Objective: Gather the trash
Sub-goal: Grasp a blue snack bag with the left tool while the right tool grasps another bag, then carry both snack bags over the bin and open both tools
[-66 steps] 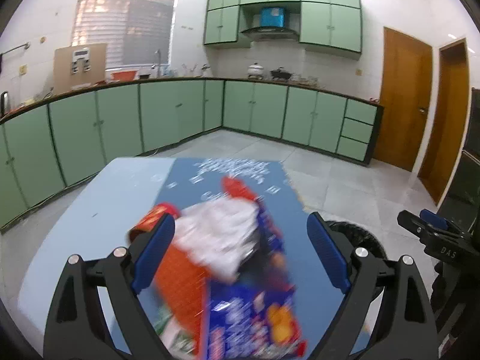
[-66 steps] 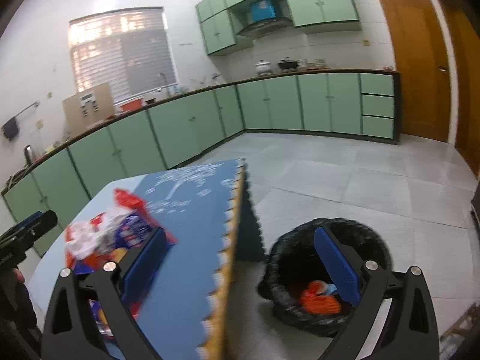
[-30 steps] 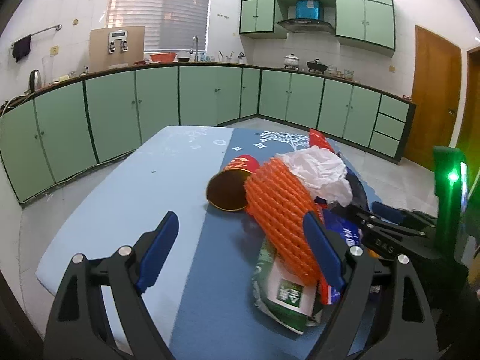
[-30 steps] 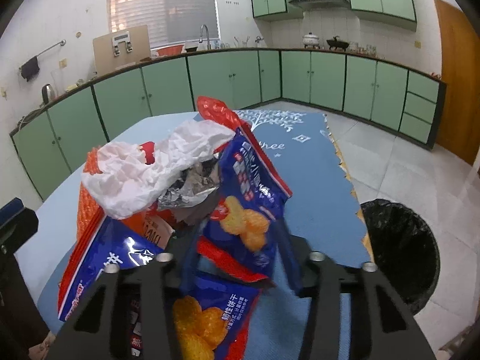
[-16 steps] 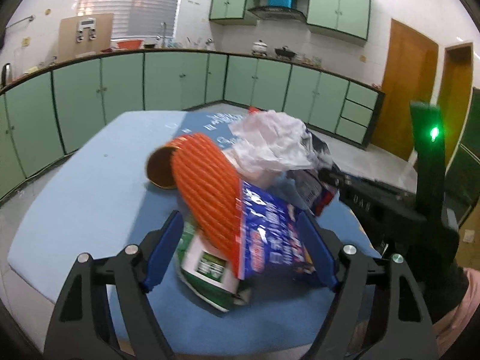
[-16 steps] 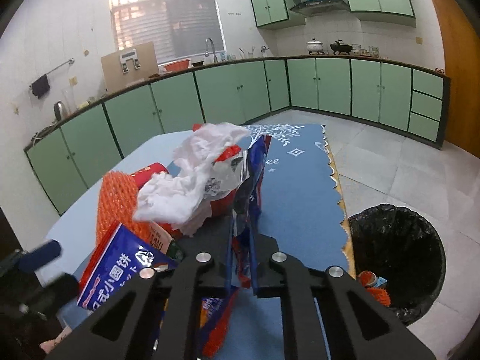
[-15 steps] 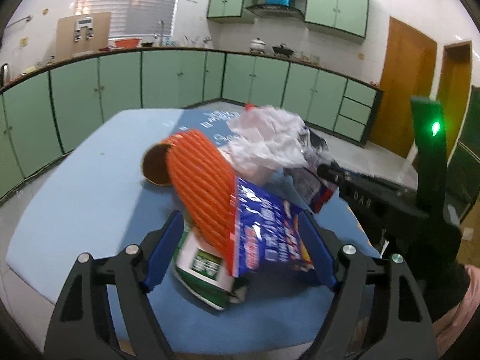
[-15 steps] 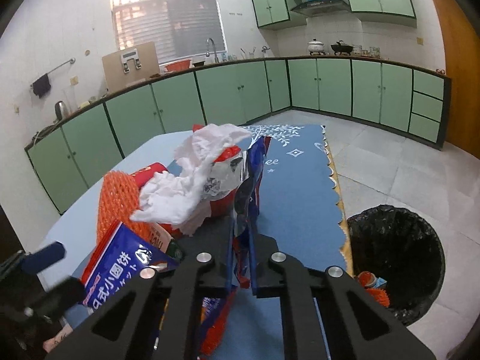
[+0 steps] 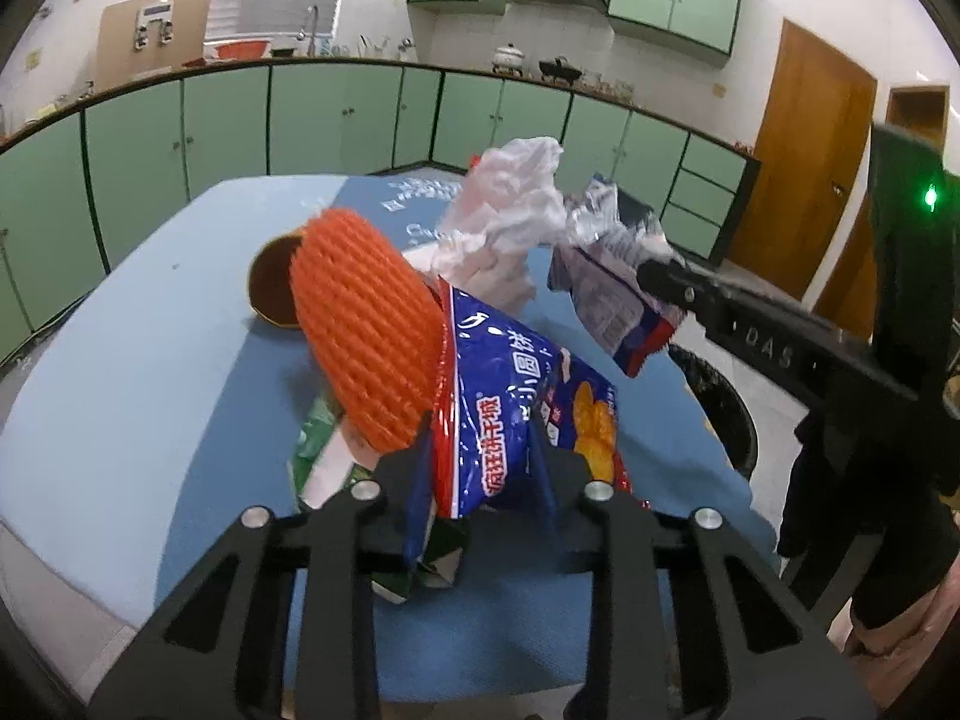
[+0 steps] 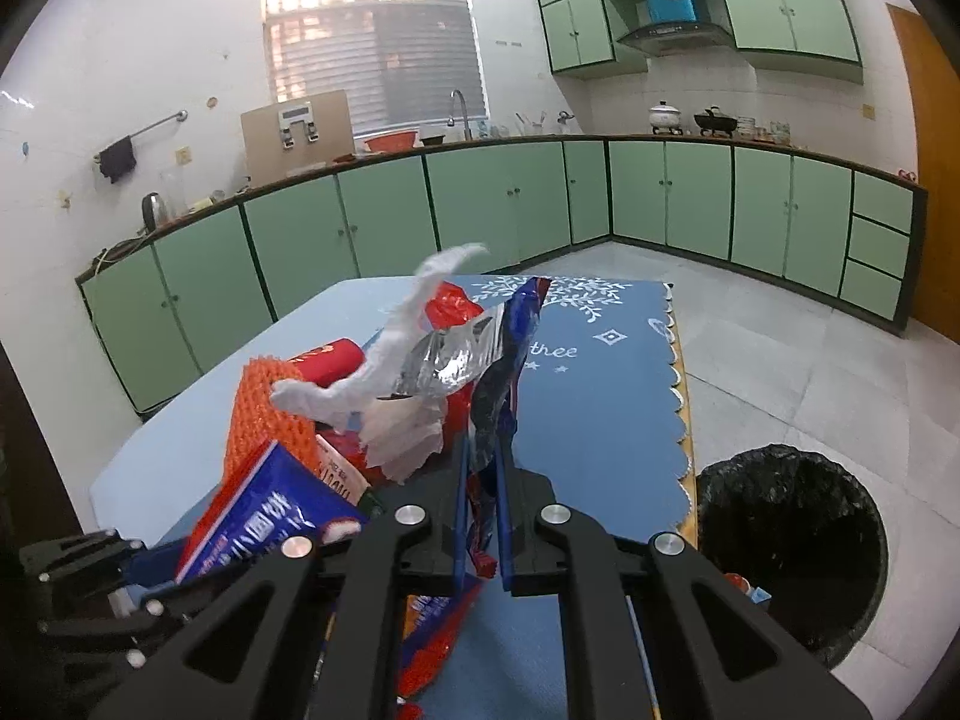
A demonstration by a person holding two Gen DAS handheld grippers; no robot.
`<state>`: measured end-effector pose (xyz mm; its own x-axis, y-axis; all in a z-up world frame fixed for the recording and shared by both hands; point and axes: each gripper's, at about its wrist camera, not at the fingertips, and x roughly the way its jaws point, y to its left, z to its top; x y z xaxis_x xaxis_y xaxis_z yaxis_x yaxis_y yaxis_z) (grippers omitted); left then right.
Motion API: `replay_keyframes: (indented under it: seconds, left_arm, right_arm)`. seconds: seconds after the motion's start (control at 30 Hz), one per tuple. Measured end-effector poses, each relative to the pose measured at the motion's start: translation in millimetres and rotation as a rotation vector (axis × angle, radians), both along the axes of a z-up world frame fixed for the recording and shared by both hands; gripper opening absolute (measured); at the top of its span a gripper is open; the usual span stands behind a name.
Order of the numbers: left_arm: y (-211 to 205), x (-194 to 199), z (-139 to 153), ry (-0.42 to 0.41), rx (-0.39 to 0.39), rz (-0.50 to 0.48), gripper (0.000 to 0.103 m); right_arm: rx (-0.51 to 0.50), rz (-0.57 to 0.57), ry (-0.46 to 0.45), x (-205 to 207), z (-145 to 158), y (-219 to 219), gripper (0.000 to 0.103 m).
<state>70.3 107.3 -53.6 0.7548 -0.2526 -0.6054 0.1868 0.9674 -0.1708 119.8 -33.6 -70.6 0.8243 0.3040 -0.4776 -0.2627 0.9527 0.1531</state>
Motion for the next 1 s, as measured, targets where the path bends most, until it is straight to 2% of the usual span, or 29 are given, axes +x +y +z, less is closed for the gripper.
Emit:
replay_keyframes:
  seconds: [0.2, 0.4, 0.7, 1.0]
  left_arm:
    - [20, -12, 26, -0.082, -0.06, 0.05, 0.018]
    - [27, -20, 57, -0.181, -0.1, 0.044, 0.015]
    - [18, -14, 80, -0.244, -0.122, 0.03, 0.014]
    - [2, 0, 99, -0.305, -0.145, -0.003, 0.013]
  right_arm:
    - [-0.046, -0.019, -0.009, 0, 3, 0, 0.008]
    - [-0.058, -0.036, -0.042, -5, 16, -10, 0.008]
    - [-0.048, -0.087, -0.073, -11, 33, -32, 0.008]
    - [-0.043, -0.141, -0.071, -12, 31, -56, 0.008]
